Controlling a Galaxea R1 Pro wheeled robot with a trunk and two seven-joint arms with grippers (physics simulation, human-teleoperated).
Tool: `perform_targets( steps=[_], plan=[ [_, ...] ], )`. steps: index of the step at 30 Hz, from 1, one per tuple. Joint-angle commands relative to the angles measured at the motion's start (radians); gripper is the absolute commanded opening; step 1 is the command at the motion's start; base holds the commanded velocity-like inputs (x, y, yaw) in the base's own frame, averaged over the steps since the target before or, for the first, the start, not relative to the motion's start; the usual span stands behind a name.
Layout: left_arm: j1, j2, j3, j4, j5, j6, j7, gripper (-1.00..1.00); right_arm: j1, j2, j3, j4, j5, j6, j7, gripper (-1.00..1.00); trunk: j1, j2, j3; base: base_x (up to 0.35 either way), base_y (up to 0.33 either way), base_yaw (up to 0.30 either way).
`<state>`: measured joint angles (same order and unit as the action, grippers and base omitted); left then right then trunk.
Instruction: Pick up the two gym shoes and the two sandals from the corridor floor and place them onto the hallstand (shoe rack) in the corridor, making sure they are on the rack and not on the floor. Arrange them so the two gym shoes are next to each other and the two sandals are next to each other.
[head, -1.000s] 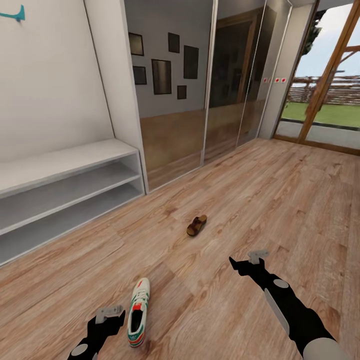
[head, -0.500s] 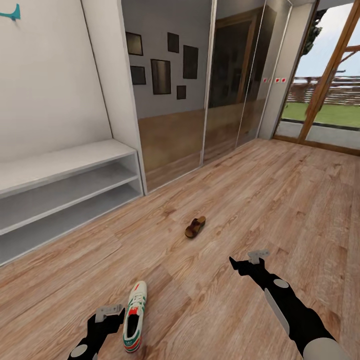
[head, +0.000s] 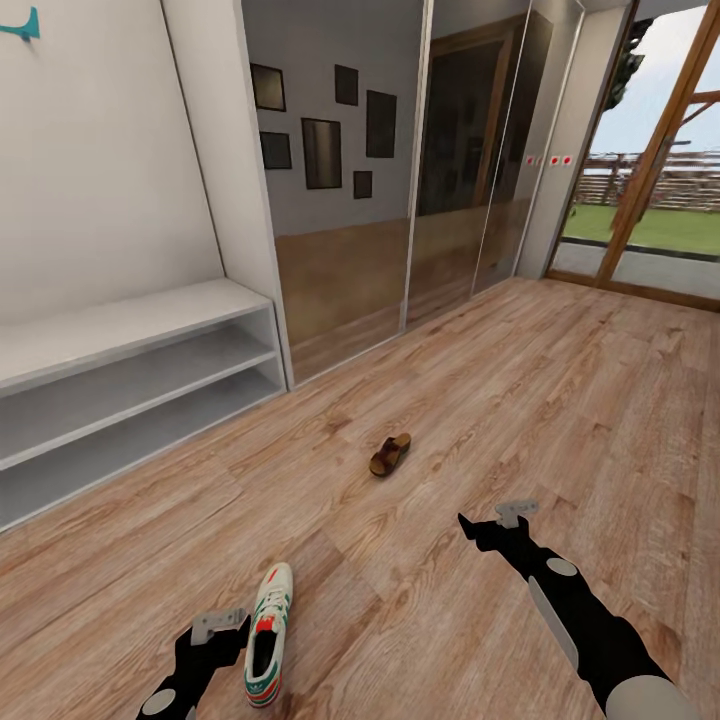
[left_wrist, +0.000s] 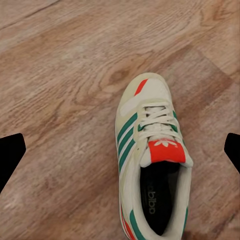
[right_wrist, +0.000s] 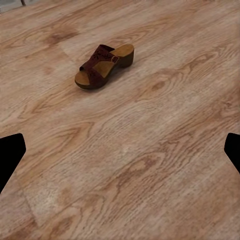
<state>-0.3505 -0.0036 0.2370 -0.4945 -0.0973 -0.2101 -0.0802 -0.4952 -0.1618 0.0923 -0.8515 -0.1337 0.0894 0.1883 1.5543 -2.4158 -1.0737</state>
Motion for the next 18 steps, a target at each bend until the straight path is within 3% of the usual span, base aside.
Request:
perform_targets(
  steps=[1, 13, 18],
  plan=[
    [-0.001, -0.001, 0.008, 0.001, -0.010, -0.004, -0.007, 1.00, 0.000, -0.001, 0.003, -0.001, -0.010, 0.006, 0.000, 1.00, 0.000, 0.000, -0.001, 0.000, 0.000, 0.000],
    [-0.001, -0.001, 0.009, 0.001, -0.012, -0.004, -0.007, 1.00, 0.000, -0.002, 0.002, -0.033, -0.009, 0.017, -0.001, 1.00, 0.000, 0.000, -0.001, 0.000, -0.004, 0.000],
    [-0.001, -0.001, 0.009, 0.001, -0.012, -0.004, -0.007, 1.00, 0.000, -0.002, 0.001, -0.037, -0.009, 0.018, -0.001, 1.00, 0.000, 0.000, -0.001, 0.000, -0.154, 0.000]
  ],
)
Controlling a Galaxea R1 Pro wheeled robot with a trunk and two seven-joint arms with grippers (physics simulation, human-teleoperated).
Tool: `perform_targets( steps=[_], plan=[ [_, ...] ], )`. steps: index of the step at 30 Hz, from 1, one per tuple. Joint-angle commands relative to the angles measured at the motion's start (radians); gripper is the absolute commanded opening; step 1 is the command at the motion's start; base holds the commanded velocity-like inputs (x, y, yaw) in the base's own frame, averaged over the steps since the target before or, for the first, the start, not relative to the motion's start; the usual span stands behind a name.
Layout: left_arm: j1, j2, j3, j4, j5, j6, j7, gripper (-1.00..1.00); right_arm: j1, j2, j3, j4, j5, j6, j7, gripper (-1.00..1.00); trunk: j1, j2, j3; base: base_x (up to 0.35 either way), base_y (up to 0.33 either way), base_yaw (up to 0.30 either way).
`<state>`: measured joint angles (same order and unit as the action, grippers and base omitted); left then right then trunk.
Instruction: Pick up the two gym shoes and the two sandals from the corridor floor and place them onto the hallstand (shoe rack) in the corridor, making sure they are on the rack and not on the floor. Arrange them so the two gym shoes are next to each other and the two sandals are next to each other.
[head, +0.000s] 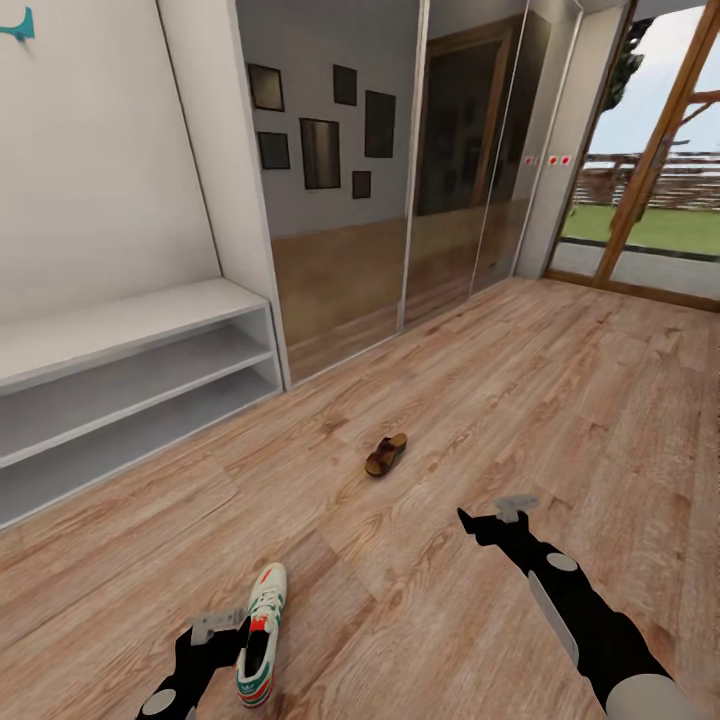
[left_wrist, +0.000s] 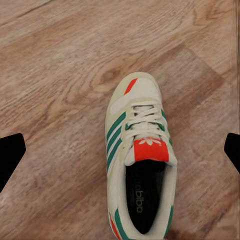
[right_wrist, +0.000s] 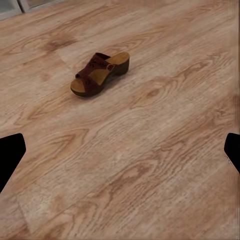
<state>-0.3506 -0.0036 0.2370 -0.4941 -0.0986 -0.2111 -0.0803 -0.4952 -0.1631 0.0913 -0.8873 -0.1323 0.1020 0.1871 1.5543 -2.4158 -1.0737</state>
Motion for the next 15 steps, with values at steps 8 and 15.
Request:
perform_targets(
  steps=[8, 15],
  plan=[
    [-0.001, 0.000, 0.009, 0.000, -0.010, -0.004, -0.007, 1.00, 0.000, -0.001, 0.002, -0.002, -0.010, 0.005, 0.000, 1.00, 0.000, 0.000, -0.001, 0.000, -0.099, 0.000],
    [-0.001, 0.001, 0.009, 0.000, -0.010, -0.004, -0.007, 1.00, 0.000, -0.001, 0.003, -0.002, -0.010, 0.005, 0.000, 1.00, 0.000, 0.000, -0.001, 0.000, -0.009, 0.000]
  ],
)
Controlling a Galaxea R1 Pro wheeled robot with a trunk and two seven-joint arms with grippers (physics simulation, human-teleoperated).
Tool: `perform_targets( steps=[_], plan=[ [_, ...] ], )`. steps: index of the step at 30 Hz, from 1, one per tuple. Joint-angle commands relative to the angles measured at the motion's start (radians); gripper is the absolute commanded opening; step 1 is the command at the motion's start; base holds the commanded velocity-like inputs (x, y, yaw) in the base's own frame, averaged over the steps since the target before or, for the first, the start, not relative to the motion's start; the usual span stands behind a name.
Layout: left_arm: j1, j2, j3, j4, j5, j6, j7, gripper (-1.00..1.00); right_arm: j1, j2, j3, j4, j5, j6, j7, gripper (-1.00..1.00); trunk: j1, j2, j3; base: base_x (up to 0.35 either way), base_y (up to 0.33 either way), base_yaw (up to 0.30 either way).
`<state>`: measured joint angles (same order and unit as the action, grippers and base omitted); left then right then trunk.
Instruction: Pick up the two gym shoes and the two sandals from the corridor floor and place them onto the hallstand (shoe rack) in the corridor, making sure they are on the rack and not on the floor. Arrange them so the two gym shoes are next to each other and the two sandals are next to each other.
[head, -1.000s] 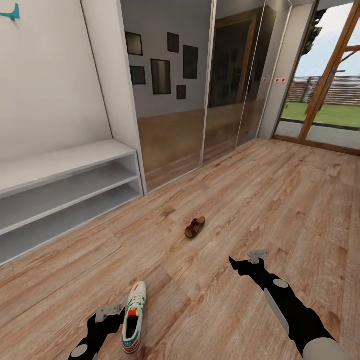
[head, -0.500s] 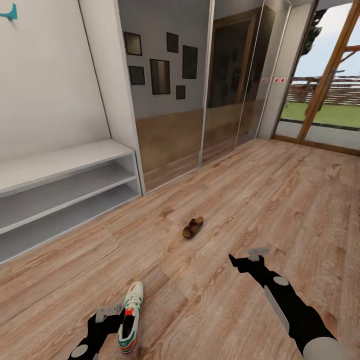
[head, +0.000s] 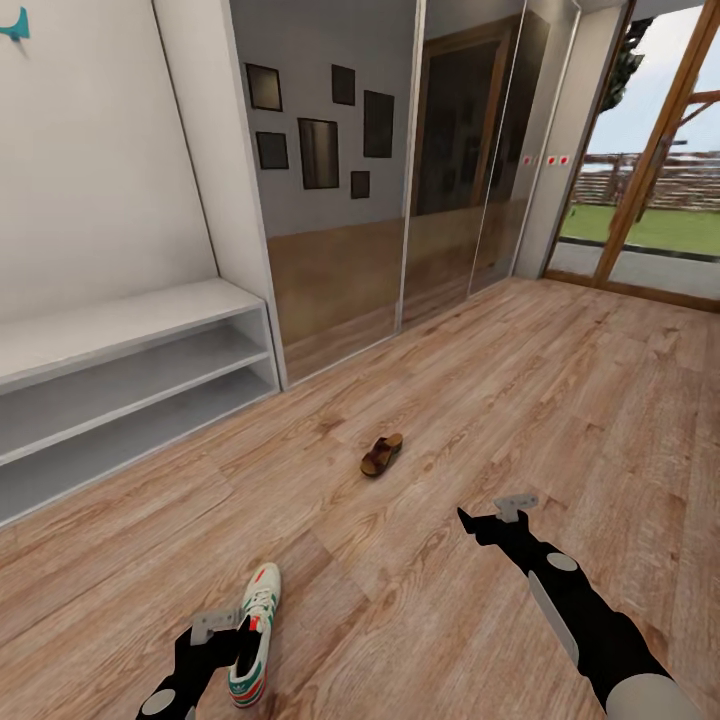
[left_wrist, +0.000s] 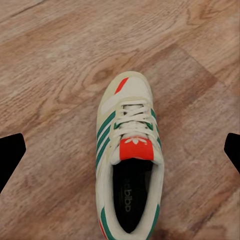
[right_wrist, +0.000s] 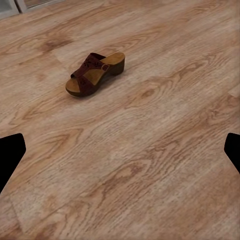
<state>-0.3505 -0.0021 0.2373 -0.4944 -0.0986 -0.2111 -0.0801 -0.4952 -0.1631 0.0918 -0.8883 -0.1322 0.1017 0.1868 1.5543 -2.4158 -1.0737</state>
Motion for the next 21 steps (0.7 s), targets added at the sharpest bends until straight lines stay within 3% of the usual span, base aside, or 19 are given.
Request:
perform_targets(
  steps=[1, 13, 21],
  plan=[
    [-0.001, -0.001, 0.008, 0.001, -0.010, -0.004, -0.007, 1.00, 0.000, -0.001, 0.002, -0.001, -0.010, 0.006, 0.001, 1.00, 0.000, 0.000, -0.001, 0.000, -0.002, 0.000],
    [-0.001, 0.001, 0.008, 0.001, -0.011, -0.003, -0.002, 1.00, 0.000, -0.001, 0.004, -0.001, -0.010, 0.006, 0.000, 1.00, 0.000, 0.000, -0.001, 0.000, 0.000, 0.000],
    [-0.001, -0.001, 0.004, 0.000, -0.013, -0.002, 0.079, 1.00, 0.000, -0.001, 0.005, -0.001, -0.011, 0.006, 0.001, 1.00, 0.000, 0.000, -0.001, 0.000, 0.000, 0.000]
  ],
)
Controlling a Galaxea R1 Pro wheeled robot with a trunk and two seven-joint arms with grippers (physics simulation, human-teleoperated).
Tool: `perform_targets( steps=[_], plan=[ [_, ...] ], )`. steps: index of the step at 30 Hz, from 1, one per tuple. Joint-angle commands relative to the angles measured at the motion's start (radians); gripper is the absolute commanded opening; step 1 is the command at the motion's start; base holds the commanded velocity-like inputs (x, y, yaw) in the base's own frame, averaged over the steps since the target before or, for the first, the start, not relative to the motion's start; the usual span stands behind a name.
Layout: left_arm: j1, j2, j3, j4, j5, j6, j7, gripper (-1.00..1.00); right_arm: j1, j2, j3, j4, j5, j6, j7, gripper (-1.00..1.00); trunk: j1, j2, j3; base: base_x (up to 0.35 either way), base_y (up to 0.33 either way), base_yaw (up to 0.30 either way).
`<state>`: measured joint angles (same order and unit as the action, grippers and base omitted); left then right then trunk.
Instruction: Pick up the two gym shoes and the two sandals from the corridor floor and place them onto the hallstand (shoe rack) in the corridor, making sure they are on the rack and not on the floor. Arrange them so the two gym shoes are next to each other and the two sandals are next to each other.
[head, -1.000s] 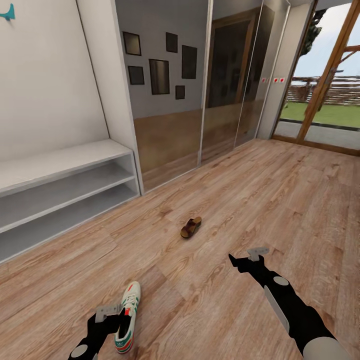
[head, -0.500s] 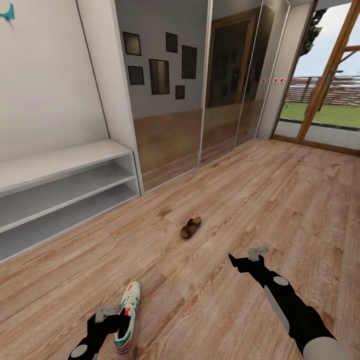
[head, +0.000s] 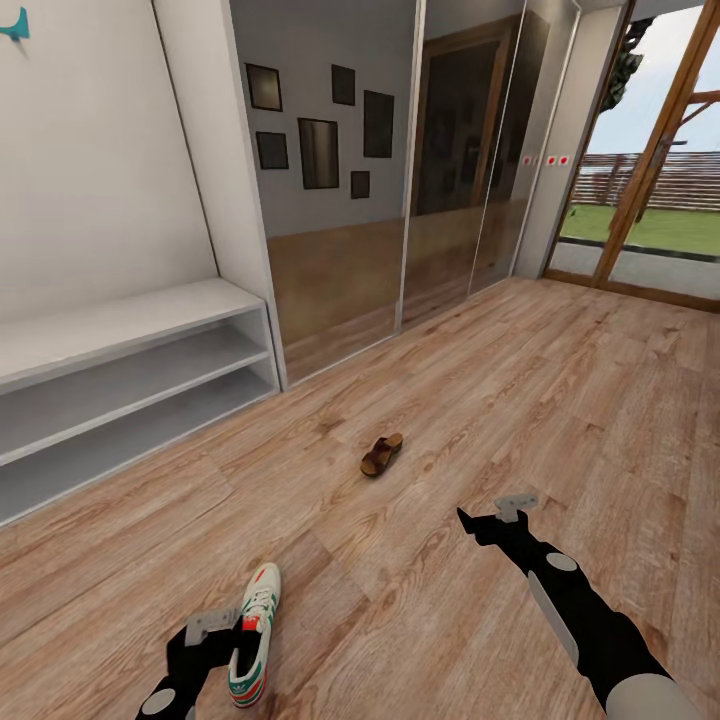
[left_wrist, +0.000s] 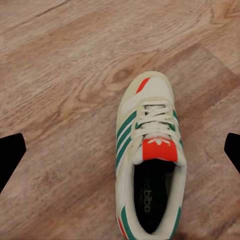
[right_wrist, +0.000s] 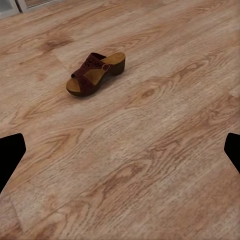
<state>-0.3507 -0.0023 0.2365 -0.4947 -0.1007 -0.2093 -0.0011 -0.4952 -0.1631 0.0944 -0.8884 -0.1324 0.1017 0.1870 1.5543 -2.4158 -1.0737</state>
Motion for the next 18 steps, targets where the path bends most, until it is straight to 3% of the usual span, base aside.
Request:
perform_targets(
  steps=[1, 18],
  plan=[
    [-0.001, -0.001, 0.005, 0.001, -0.010, -0.004, 0.006, 1.00, 0.000, -0.001, 0.002, -0.001, -0.010, 0.006, 0.001, 1.00, 0.000, 0.000, -0.001, 0.000, 0.000, 0.000],
    [-0.002, 0.001, 0.004, 0.000, -0.008, -0.002, 0.009, 1.00, 0.000, -0.001, 0.001, -0.003, -0.012, 0.006, 0.000, 1.00, 0.004, -0.007, -0.004, 0.000, 0.000, 0.000]
  ],
)
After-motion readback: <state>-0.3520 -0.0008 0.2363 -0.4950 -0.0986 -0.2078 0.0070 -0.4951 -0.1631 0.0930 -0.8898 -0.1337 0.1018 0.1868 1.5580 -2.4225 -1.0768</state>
